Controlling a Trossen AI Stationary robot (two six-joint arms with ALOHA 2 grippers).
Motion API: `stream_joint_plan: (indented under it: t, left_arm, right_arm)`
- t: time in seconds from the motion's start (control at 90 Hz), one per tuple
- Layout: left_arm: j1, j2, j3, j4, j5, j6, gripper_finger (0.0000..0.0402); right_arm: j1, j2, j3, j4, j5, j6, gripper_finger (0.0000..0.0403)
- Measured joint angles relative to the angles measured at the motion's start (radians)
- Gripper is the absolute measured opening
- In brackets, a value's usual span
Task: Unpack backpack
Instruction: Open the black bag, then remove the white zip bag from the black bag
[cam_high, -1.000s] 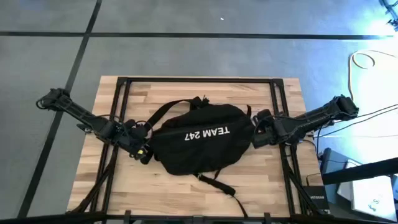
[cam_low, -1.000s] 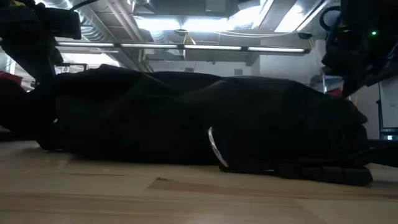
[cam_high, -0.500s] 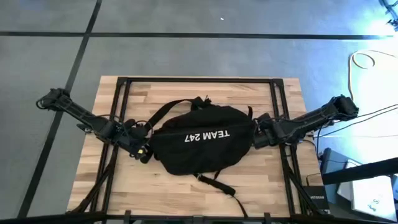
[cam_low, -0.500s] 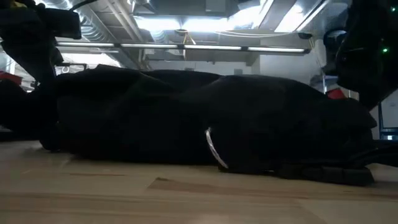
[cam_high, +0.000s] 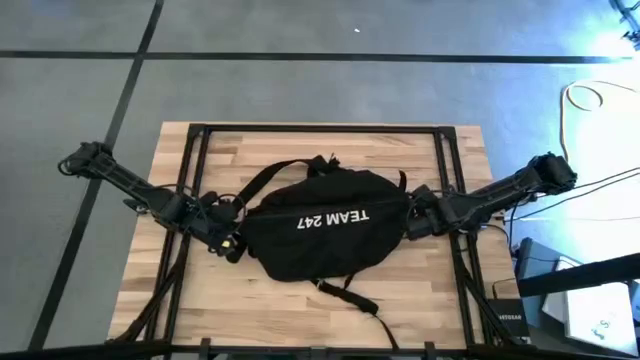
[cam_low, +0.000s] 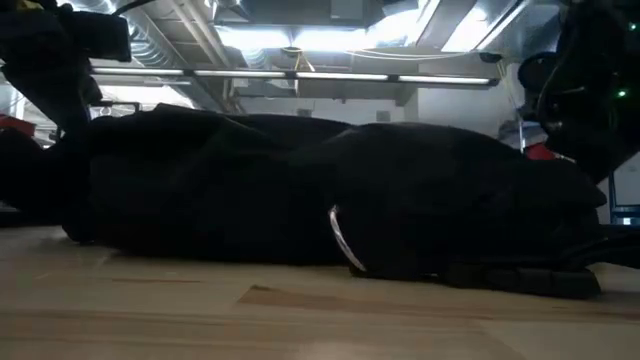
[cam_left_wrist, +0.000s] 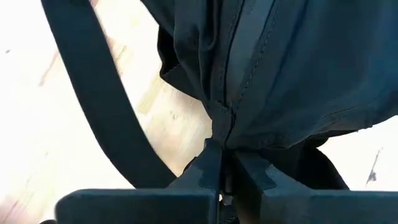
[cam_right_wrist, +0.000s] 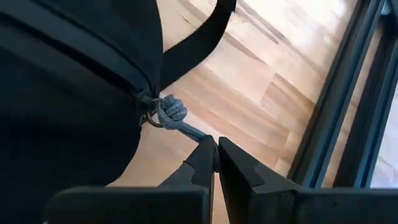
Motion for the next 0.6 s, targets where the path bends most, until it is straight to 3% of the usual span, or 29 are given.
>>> stream_joint_plan:
  t: [0.156,0.278,0.467,0.6]
  left_arm:
    - [0.000,0.000,0.000,0.012,-0.018,-0.006,0.0067]
    - [0.000,0.000,0.000,0.019,-0.048,-0.010,0.0122]
    - [0.000,0.000,0.002,0.047,-0.071,0.009,0.0201]
    - [0.000,0.000,0.025,0.049,-0.098,0.036,0.0234]
  right_arm:
    - [0.000,0.001,0.006,0.025,0.017,-0.080,0.0004]
    - [0.000,0.000,0.031,0.025,0.052,-0.103,0.0032]
    - [0.000,0.001,0.076,0.009,0.134,-0.125,0.0134]
    - [0.000,0.001,0.109,0.010,0.174,-0.176,0.0216]
